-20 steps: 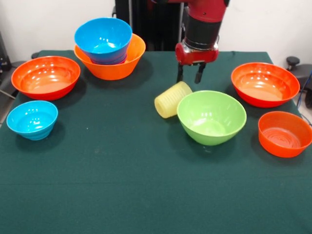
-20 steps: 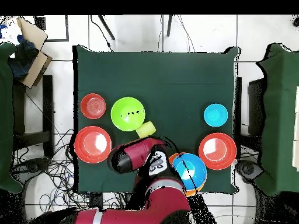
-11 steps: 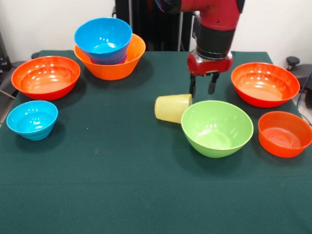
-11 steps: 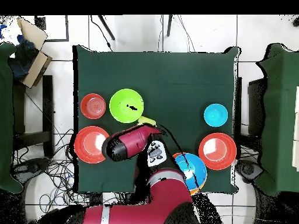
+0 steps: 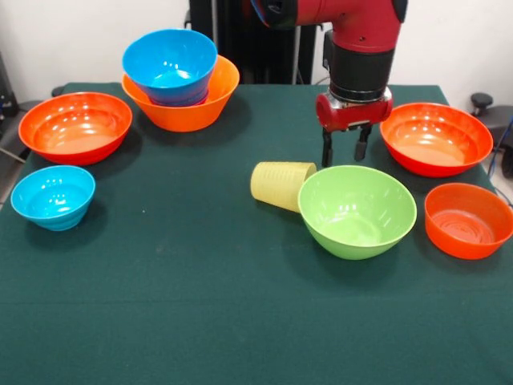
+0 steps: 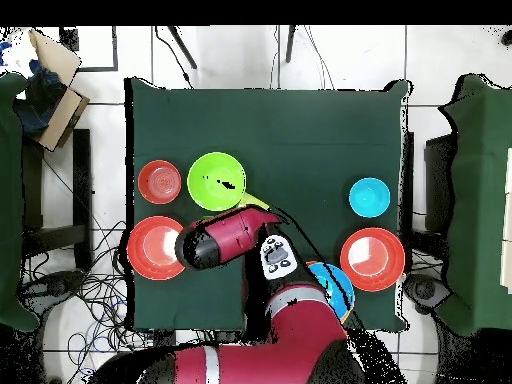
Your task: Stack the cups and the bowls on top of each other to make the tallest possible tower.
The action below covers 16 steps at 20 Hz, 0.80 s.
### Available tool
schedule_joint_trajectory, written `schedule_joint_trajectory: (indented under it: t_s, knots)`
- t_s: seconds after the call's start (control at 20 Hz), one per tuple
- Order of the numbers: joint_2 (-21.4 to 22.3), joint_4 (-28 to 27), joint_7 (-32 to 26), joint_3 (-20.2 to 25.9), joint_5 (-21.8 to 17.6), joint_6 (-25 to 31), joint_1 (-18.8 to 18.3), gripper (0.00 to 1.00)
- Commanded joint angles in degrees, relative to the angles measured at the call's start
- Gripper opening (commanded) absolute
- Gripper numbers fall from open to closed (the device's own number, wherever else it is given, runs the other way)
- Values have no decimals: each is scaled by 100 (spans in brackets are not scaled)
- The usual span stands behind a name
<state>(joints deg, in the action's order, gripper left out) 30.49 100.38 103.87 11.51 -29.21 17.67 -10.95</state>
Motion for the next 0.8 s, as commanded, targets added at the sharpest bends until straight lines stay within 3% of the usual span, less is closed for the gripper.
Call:
schedule_joint_trajectory:
  t_s: [0.05,0.3,0.8]
  knots:
    - [55,-224,-344,732,-46,418,-142,100]
    - [572,-34,-293,696,179,983,-32,100]
    - [1028,10,-326,827,466,1659,11,100]
